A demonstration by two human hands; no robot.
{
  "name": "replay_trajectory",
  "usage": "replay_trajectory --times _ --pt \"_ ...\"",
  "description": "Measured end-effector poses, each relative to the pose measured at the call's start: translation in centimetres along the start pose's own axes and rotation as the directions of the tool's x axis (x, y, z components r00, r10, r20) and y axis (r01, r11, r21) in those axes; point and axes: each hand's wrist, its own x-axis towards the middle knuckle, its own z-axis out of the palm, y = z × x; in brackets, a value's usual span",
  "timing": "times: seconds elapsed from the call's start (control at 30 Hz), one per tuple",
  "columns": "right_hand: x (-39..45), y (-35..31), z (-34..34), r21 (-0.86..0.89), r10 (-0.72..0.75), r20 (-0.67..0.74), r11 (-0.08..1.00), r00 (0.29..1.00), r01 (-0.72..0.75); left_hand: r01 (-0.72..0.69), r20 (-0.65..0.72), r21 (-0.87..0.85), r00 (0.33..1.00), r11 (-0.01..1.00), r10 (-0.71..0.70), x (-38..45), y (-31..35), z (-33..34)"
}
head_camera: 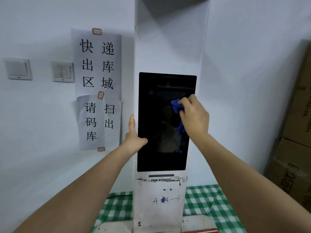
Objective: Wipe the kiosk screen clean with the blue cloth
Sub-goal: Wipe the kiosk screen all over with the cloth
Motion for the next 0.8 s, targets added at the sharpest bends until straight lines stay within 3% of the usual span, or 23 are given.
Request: replay_trajectory --times 0.23,0.4,0.47,0.63,0.7,0.8 --pt "-2.3 0.2 0.9 -0.070 -0.283 0.137 0.953 0.949 0.294 0.024 -0.031 -0.005 0.999 1.000 -0.025 0.1 0.2 0.2" --pt "-1.0 0.2 0.0 0.028 -0.014 0.066 1.000 0.998 0.012 0.047 -0.048 -0.023 0.998 0.999 -0.048 0.1 0.4 0.4" --pt "-2.4 -0.4 0.6 0.034 -0.024 0.084 0.999 0.996 0.022 0.055 -0.057 -0.036 0.997 0.998 -0.057 0.0 0.6 0.5" --pt "-3.8 0.1 1.4 -0.043 -0.231 0.175 0.969 0.957 0.242 0.036 -0.106 -0.075 0.993 0.997 -0.044 -0.1 0.9 0.6" --pt "-2.4 0.5 0.7 -0.044 -0.211 0.136 0.975 0.968 0.219 0.024 -0.102 -0.079 0.994 0.997 -0.032 -0.2 1.0 0.6" --pt "-1.2 0.7 0.0 -0.004 -0.054 0.067 0.999 0.996 0.054 0.017 -0.095 -0.080 0.995 0.997 -0.024 -0.2 0.8 0.6"
